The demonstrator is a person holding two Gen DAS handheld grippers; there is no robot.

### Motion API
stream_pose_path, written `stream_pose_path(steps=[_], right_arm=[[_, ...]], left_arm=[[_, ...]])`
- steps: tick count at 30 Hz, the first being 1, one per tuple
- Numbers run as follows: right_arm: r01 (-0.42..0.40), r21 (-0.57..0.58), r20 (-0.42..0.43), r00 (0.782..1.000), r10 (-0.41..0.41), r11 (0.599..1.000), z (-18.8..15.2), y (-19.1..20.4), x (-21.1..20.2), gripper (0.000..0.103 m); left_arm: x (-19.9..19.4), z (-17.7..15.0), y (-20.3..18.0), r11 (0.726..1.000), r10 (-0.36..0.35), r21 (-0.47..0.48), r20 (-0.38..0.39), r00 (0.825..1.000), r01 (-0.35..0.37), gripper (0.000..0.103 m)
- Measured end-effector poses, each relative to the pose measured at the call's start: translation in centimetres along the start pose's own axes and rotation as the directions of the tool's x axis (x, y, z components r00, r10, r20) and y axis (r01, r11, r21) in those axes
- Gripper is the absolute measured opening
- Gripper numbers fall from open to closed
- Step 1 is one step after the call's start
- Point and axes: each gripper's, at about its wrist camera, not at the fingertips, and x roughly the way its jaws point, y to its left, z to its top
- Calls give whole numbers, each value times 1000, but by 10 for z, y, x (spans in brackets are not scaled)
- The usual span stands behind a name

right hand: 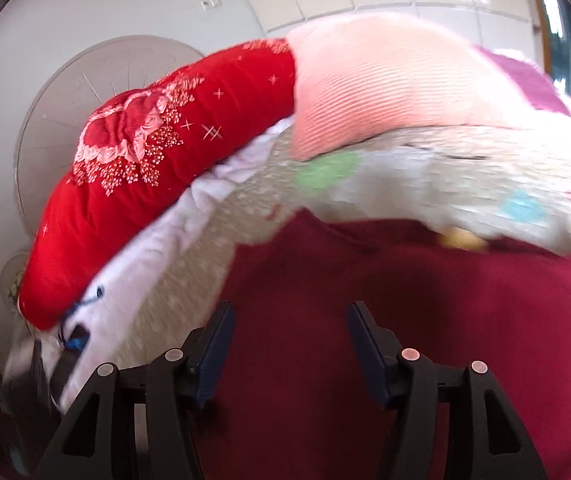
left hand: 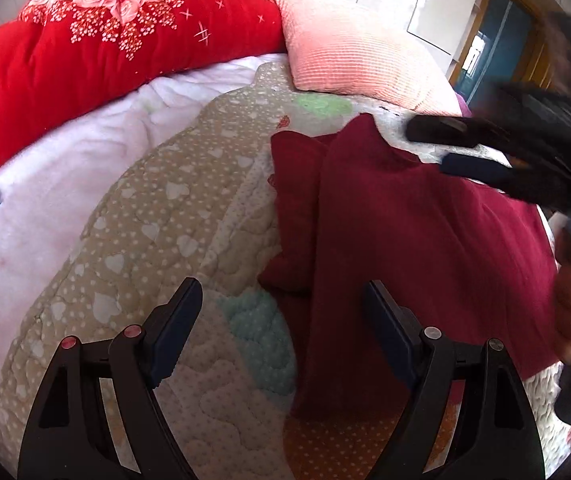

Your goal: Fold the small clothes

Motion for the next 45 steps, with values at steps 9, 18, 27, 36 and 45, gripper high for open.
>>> stream_pose_path(steps=[9,18,27,36,45], right_arm=[[79,-93,-159,983,-93,992,39,23,109,9],[15,-124,-135,990,-32,992,40,35,121,2],[-33,-130,-19,999,31,991,4,20,27,39],[410,7,109,906,-408,912,-69,-111,-86,39],[399,168,119,900,-420,901,-99,-174,-132,42]], left_arm=[[3,6,16,999,-17,-46,-27,999,15,83],[11,6,15,999,-1,-45,-30,1000,-1,83],[9,6,12,999,7,-35,-11,1000,-7,83],[2,5,2,998,-61,-18,15,998,61,83],[8,1,-5,999,-48,9,0,999,48,83]])
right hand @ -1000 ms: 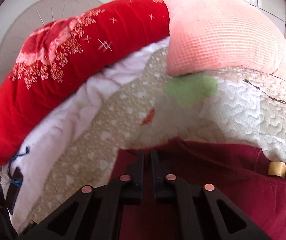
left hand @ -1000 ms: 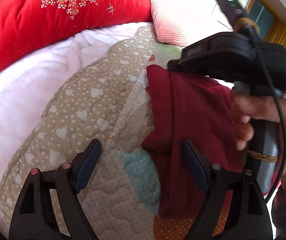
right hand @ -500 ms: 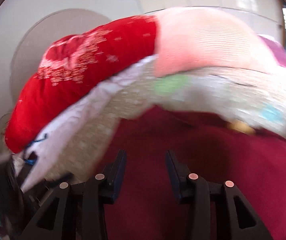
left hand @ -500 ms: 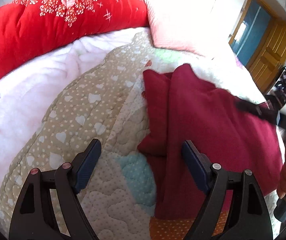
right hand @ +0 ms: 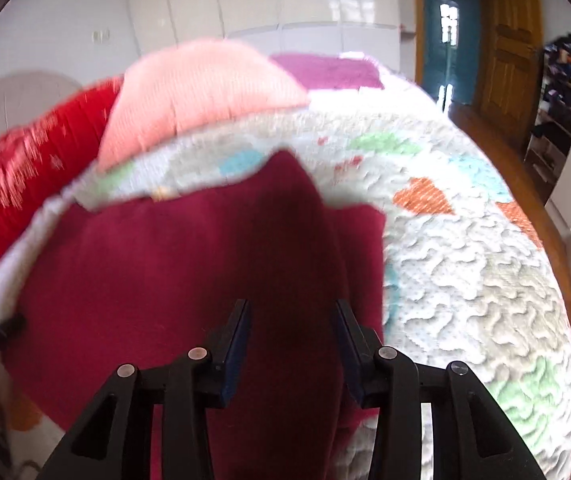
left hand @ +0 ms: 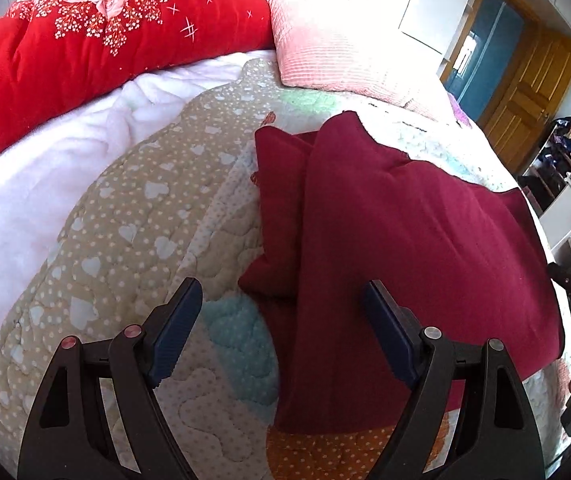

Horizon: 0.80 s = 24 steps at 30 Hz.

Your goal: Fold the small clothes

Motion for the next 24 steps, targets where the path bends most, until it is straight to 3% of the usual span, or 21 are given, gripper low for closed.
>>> stream_pose_path(steps=[3,8,10,12,15,18,24], right_arm=[[0,21,-3,1000,0,1000,0,-12,-5,44],[78,69,-25,997,-77,995,-2,-29,4,48],[69,107,-37,997,-66,992,-2,-39,12,62],[29,151,-45,999,-22,988,-2,-48,21,67],[-50,197,-34,998,58,979,-2,-49,28,67],[-83,186,-24,996,89,979,0,-40,29,56],[-99,161,-33,994,105,982,-2,-30,31,58]], left_arm=[[2,0,-1,1000,-4,1,-5,1000,4,83],[6,0,-1,999,-36,-15,-21,999,36,83],[8,0,-2,999,-38,-12,-29,999,38,83],[10,0,-5,999,-32,-1,-34,999,32,83],[11,-1,-6,999,-32,3,-35,999,32,83],[10,0,-5,999,-39,-5,-35,999,39,83],[5,9,5,997,-53,-50,7,999,53,83]])
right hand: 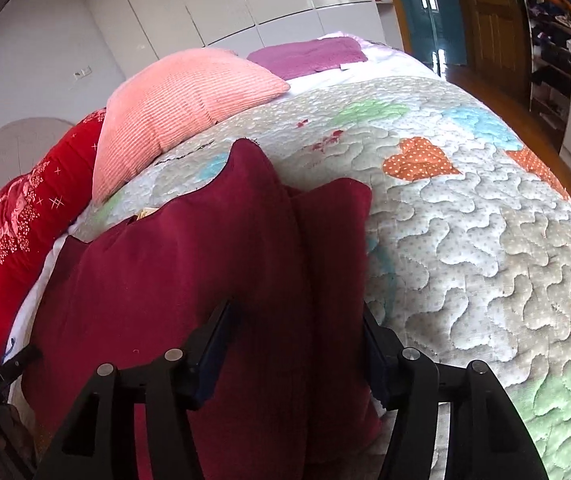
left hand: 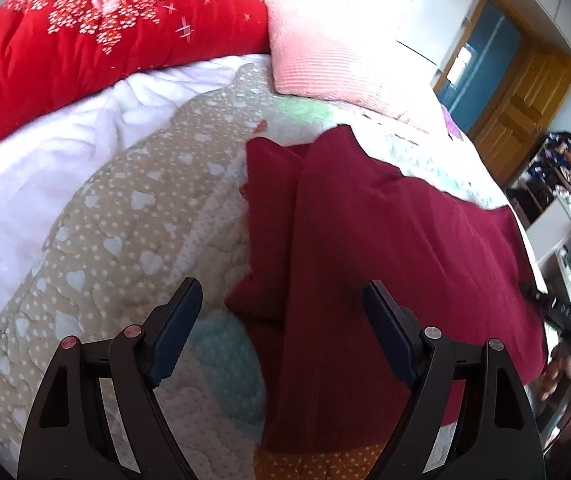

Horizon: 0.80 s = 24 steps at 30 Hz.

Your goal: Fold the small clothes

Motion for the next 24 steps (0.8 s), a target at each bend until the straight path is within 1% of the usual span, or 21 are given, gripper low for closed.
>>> stream_pose_path(steps=[3,6,10,12,13,15,16,17,18,19,20,21,22,23,24], right_arm=[[-17,10,-7,1000,17,1000,-2,-3,0,58],[-17,-18,-13,1000,16,1000,-5,-1,1,58],[-43,-15,-23,999,43,999,-5,-1,1,58],[-54,-43,-31,998,52,998,-5,0,1,59],[-60,-54,-34,998,59,997,-6,-1,2,60],[-73,-59,-39,997,71,996,-6,-2,4,60],[-81,-59,-40,996,78,995,-6,-2,4,60],[-87,-59,-40,996,84,994,-5,-2,4,60],[-89,-61,-38,995,87,994,-5,-2,4,52],[-91,-64,-26,996,90,994,-5,-2,2,36],[-83,-67,-7,997,83,994,-5,-1,-1,30],[-75,-73,11,997,76,995,-5,1,-6,20],[-76,-80,26,997,78,994,-5,3,-12,18],[-87,-79,33,995,90,993,-4,4,-17,18],[-109,-71,41,993,112,992,-2,4,-24,16]], left_arm=[[10,1,4,1000,-10,-26,-49,999,9,83],[9,5,7,999,-22,-44,-43,999,20,83],[9,16,23,991,-35,-130,-40,999,30,83],[12,21,28,985,-46,-170,-38,998,38,83],[15,24,28,983,-49,-180,-40,998,41,85],[26,28,19,988,-24,-153,-71,997,13,87],[30,29,11,992,-23,-124,-78,997,13,87],[33,29,5,994,-44,-107,-84,995,35,87],[38,29,-3,993,-75,-95,-104,992,65,83],[43,30,-7,994,-75,-91,-120,990,64,61],[45,32,-13,996,-55,-80,-135,989,45,47],[44,35,-16,996,-61,-80,-138,989,50,39],[42,38,-17,995,-71,-84,-142,987,59,24],[36,40,-17,993,-84,-92,-144,986,71,20],[27,42,-17,991,-108,-98,-139,984,94,18]])
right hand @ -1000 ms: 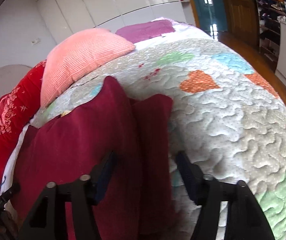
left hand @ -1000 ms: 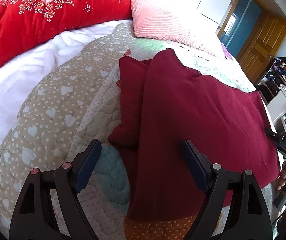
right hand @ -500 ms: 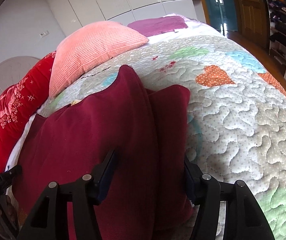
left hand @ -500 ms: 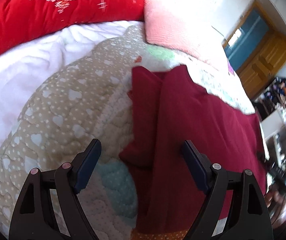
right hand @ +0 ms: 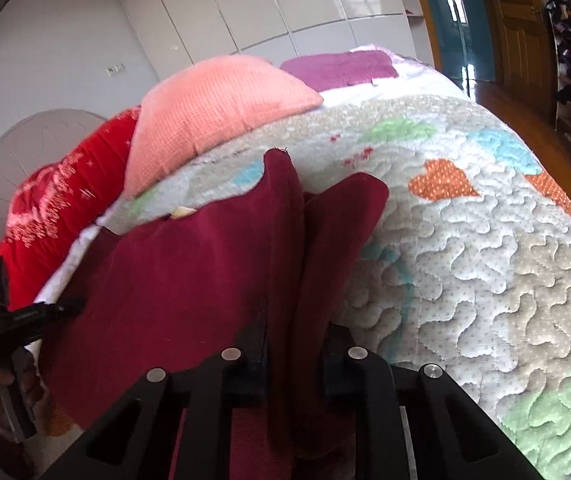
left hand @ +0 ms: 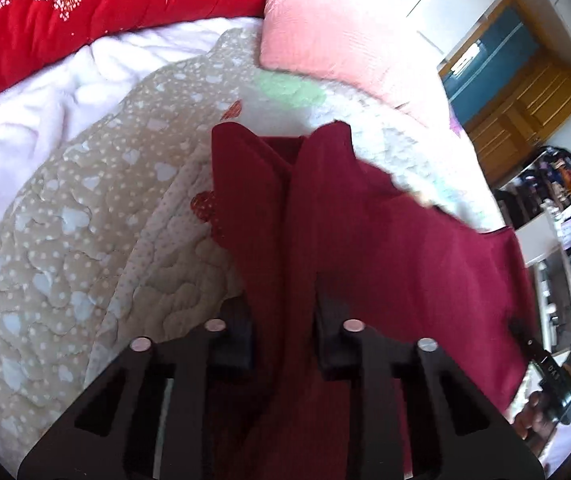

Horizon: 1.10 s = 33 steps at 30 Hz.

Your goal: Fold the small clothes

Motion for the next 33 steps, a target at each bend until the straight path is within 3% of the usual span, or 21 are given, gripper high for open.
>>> stream_pose_path(steps=[5,9,12,15,17,19,21,23,25,28,31,33], right_arm=[[-114,36,55,992,112,993,10,11,-50,15],[-166,7,65,984,166,986,3,32,-98,15],[-154,-9,39,987,154,988,-20,36,-117,15],[-51,1,-41,998,51,999,-48,23,-100,18],[150,-39,-124,980,-154,988,-63,14,-83,26],[311,-111,-60,946,-319,944,-67,16,-93,28],[337,-98,5,941,-338,936,-61,22,-108,28],[264,-102,49,964,-260,959,-50,36,-115,28],[205,-121,42,979,-201,971,-42,48,-107,28],[100,-125,-5,995,-102,987,-35,66,-78,28],[108,-138,-51,992,-116,984,-32,74,-48,28],[129,-138,-82,987,-142,982,-28,70,-28,28]], left_arm=[[-52,-7,-3,996,-88,4,-9,996,88,16],[-87,-28,3,996,-86,27,0,996,86,16],[-84,-54,13,998,-55,32,-19,998,56,16],[-66,-74,24,1000,16,13,-63,998,-15,17],[-72,-78,26,999,41,11,-34,999,-41,22],[-85,-76,20,995,95,24,16,995,-96,26],[-102,-71,11,990,130,40,90,988,-134,30],[-110,-65,2,989,129,54,141,982,-137,46],[-107,-59,-4,993,97,45,161,982,-106,56],[-79,-44,-10,996,74,47,119,990,-80,57],[-46,-38,-13,988,132,70,69,989,-136,57],[-22,-34,-6,977,205,52,55,977,-208,57]])
